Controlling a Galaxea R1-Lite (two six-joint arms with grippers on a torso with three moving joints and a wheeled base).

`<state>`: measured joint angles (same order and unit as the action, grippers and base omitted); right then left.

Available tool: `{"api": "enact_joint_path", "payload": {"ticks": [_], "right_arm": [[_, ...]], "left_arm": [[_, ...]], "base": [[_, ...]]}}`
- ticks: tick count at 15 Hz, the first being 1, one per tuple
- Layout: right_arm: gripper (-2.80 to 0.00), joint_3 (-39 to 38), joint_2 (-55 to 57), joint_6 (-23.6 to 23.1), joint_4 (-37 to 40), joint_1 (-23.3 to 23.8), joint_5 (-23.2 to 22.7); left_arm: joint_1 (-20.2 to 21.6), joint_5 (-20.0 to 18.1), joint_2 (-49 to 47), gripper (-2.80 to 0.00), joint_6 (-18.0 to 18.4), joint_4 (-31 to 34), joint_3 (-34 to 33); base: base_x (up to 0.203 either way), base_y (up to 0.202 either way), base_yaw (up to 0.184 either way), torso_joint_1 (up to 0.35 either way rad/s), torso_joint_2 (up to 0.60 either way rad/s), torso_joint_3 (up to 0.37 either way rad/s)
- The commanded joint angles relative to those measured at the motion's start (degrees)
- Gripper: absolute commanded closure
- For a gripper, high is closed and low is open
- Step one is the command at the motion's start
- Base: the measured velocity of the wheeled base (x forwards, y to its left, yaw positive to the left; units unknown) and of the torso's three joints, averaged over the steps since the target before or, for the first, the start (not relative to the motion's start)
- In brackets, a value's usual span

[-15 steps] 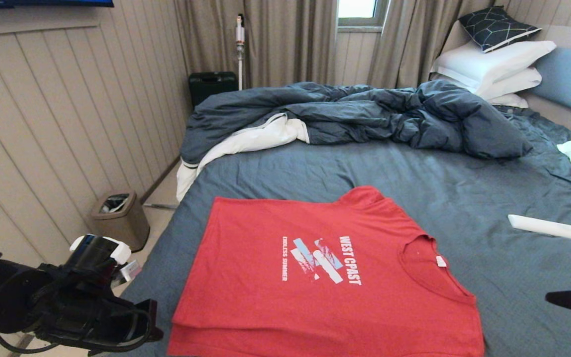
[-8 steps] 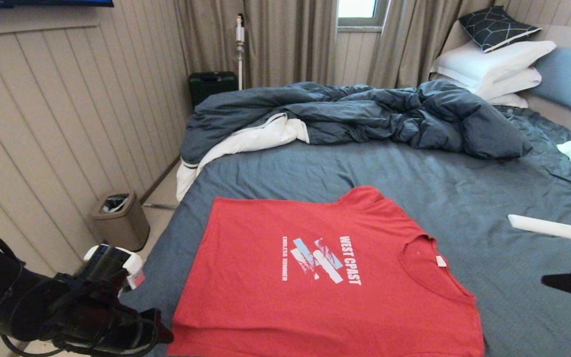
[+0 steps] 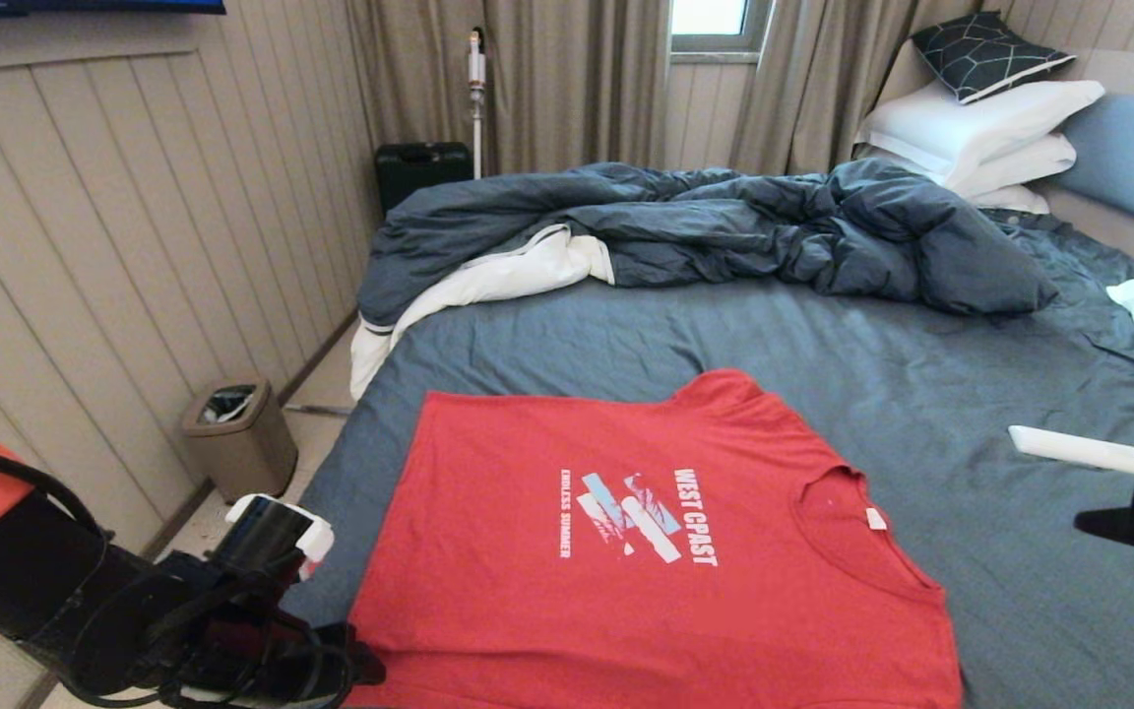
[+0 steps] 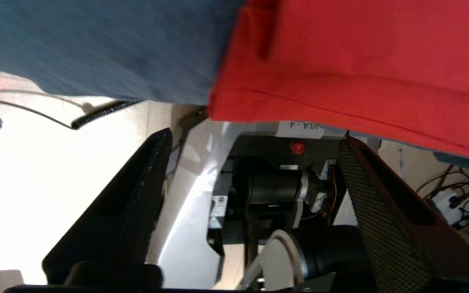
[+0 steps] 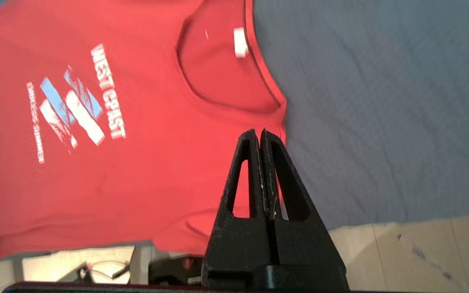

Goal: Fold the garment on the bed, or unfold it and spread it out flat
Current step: Fold the red T-shirt

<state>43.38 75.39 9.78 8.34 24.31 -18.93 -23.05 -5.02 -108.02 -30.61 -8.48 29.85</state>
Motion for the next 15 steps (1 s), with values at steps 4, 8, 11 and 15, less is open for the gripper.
{"api": "enact_joint_path", "payload": {"ticks": [4,8,11,15], "right_arm": [[0.0,2.77,-0.09,0.07,0.1,0.04,-0.14],[0.0,2.77,-0.59,0.06,0.1,0.04,-0.14],[0.0,1.48,-0.77,-0.42,0.1,-0.53,-0.14],[0.0,0.29,-1.48,-1.17,0.54,-1.98,0.23]], "left_arm": [[-1.16,0.32,-2.12,-2.8,-2.16,9.78,6.7],[-1.98,2.73,-2.58,-2.8,-1.87,9.81,6.25],[-2.0,2.32,-1.36,-2.8,-1.74,8.92,4.47],[-1.98,2.72,-1.24,-2.8,-1.45,-2.31,-0.37]], "base": [[0.0,0.0,0.0,0.0,0.0,0.0],[0.0,0.0,0.0,0.0,0.0,0.0],[0.0,0.0,0.0,0.0,0.0,0.0],[0.0,0.0,0.0,0.0,0.0,0.0]]}}
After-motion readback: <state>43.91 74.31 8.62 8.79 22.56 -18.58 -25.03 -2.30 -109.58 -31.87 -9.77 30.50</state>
